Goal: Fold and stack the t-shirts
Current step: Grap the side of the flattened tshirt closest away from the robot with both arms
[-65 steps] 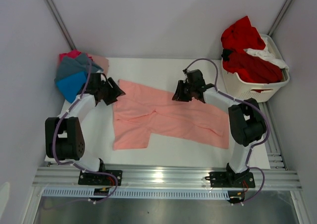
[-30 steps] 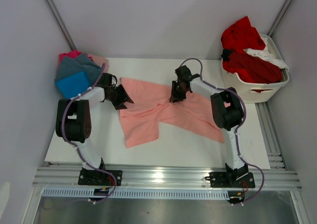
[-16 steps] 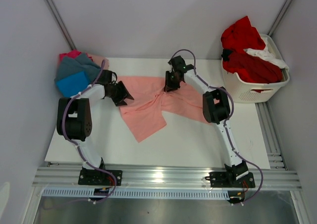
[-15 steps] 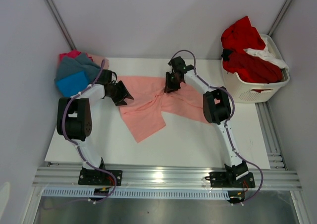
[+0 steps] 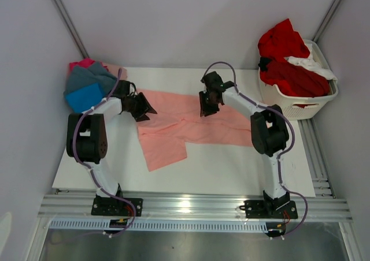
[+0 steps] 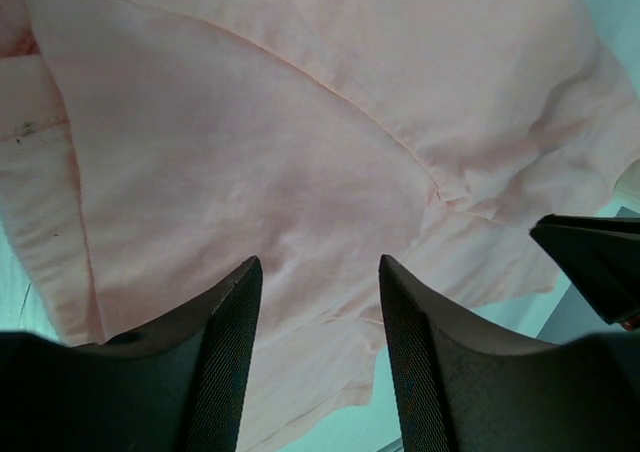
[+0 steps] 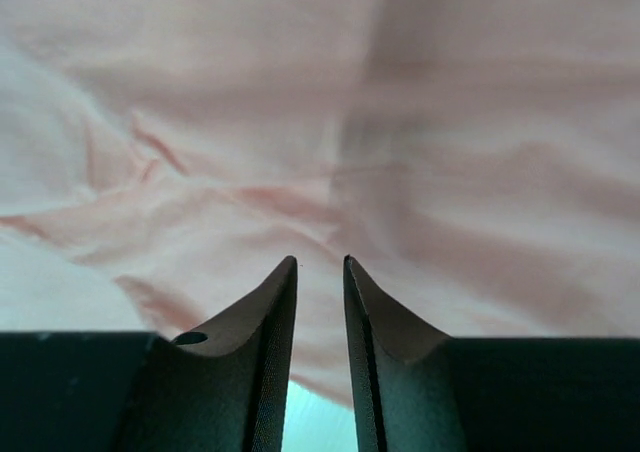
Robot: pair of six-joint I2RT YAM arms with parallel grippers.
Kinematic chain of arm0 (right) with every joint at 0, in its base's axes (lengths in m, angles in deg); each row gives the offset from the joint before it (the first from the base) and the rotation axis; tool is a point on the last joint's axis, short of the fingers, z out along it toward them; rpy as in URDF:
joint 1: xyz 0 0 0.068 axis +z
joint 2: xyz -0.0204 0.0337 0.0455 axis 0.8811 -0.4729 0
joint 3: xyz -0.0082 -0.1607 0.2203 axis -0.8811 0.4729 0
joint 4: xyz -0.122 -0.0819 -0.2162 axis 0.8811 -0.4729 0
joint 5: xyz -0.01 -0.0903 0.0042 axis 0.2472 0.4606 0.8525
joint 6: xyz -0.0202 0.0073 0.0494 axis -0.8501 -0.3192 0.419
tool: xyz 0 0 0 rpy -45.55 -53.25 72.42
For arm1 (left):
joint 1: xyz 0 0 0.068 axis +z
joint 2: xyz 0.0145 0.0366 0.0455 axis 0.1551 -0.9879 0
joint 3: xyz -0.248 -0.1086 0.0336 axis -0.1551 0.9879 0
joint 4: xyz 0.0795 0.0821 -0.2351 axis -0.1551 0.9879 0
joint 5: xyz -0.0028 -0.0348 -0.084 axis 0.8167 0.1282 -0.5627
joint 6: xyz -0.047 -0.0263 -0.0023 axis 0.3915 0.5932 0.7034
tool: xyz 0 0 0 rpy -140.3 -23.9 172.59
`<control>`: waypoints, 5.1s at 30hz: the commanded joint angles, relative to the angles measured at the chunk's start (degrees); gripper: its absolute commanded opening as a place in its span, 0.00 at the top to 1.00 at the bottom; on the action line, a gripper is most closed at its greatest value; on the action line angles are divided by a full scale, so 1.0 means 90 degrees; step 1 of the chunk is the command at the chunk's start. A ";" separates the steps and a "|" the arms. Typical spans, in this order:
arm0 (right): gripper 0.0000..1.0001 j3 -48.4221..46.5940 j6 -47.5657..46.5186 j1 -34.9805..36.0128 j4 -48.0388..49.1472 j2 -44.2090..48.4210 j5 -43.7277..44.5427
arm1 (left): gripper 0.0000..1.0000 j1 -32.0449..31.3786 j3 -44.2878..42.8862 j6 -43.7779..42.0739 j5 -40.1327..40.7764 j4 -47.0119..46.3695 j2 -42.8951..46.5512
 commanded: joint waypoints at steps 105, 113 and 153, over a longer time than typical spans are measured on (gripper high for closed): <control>0.71 0.7732 0.3220 -0.2294 0.1215 0.6224 0.2949 | 1.00 -0.0999 0.3719 0.1138 0.3513 0.2022 0.4961; 0.91 0.7771 0.3132 -0.2304 0.1430 0.6097 0.2880 | 1.00 -0.0999 0.3720 0.1080 0.3552 0.2042 0.5049; 1.00 0.7751 0.2829 -0.3066 0.2240 0.6164 0.2363 | 0.99 -0.0999 0.3915 0.0953 0.3181 0.1808 0.5302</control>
